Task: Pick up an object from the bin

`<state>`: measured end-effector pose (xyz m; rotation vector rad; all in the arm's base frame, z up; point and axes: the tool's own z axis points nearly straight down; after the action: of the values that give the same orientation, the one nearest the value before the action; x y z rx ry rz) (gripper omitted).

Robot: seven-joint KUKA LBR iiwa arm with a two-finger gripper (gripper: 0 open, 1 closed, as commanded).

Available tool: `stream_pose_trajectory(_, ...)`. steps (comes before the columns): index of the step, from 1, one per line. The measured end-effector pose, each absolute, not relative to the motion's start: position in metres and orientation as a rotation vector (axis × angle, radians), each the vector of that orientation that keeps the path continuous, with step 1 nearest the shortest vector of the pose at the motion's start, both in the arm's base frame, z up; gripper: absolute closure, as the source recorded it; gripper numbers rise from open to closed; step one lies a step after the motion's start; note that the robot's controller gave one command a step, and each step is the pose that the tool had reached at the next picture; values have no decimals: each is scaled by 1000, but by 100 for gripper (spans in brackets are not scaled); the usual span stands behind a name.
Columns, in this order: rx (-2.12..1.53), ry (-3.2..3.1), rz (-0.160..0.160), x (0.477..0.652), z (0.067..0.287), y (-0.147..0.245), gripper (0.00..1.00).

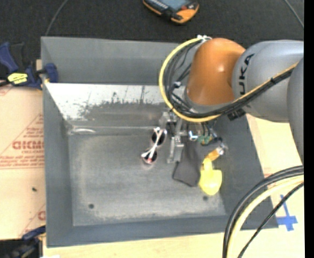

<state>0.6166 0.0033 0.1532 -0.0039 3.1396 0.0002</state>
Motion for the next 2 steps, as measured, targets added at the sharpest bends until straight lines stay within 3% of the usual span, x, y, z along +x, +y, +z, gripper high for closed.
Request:
stream_pose_trajectory(1, -4, 3140, 0, 617, 153, 3, 0)
stream_pose_trajectory(2, -11, 3141, 2, 618, 67, 24, 0)
